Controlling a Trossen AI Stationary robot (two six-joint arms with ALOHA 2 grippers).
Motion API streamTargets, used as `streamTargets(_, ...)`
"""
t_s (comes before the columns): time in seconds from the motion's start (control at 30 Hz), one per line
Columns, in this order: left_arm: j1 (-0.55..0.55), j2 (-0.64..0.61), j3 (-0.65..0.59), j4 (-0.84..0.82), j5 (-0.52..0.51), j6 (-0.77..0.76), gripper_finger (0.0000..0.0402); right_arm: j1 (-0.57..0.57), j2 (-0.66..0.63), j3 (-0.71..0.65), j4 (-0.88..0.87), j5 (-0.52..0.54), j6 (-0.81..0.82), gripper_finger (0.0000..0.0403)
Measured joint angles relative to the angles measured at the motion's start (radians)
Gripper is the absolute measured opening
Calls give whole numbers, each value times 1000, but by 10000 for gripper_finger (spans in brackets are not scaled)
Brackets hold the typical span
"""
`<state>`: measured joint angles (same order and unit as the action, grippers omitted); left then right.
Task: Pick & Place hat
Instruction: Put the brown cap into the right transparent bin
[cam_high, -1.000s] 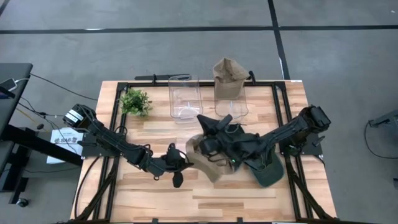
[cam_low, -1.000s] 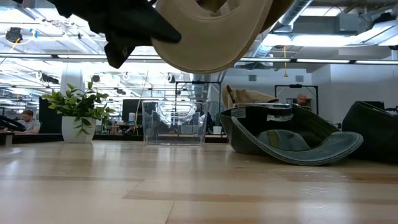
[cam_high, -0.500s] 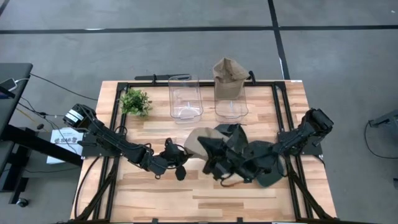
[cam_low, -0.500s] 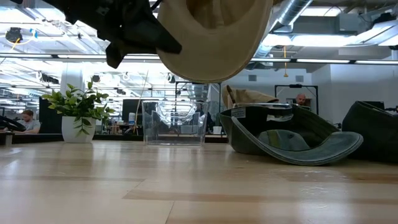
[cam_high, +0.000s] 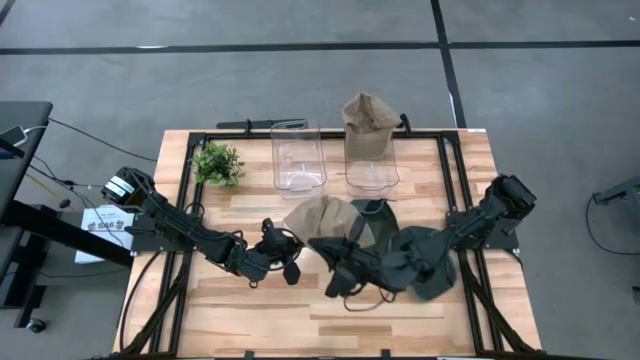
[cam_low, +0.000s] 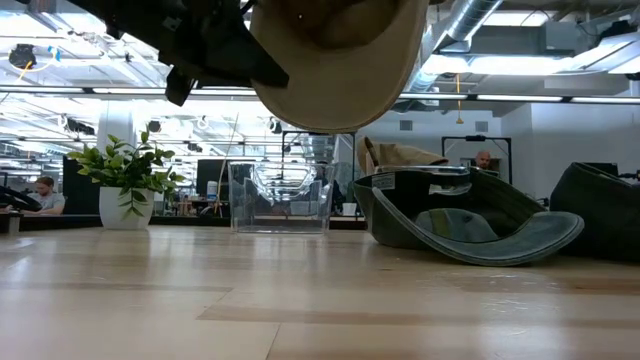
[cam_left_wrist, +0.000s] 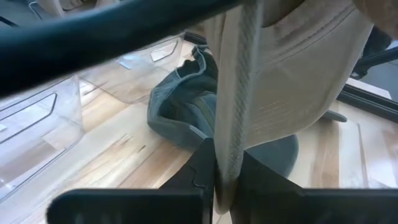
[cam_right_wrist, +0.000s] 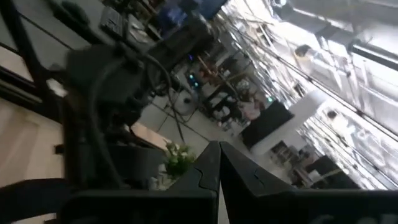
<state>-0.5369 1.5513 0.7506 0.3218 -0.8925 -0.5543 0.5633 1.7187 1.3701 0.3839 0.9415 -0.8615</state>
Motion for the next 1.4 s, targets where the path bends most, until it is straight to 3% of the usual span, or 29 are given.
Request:
streamTargets(0.23, -1, 0, 0, 0, 3, 0, 17, -26, 0, 0, 224, 84, -315, 0)
streamTargets(0.33, -9, 0, 0, 10, 7, -3, 17, -76, 0, 0, 243, 87, -372, 0)
streamTargets(0.47, -29, 0, 0, 49, 9, 15, 17, -161, 0, 0, 215, 90, -367, 0)
streamTargets(0.6, -41, 0, 0, 69, 8, 49, 17, -229, 0, 0, 97, 84, -263, 0)
streamTargets(0.87, -41, 0, 0, 69, -5, 59, 17, -250, 0, 0, -142, 100, -148, 0)
streamTargets(1.1, -41, 0, 0, 79, -6, 57, 17, -253, 0, 0, -42, 264, -386, 0)
streamTargets(1.4, -41, 0, 0, 79, -6, 58, 17, -285, 0, 0, 172, 264, -553, 0)
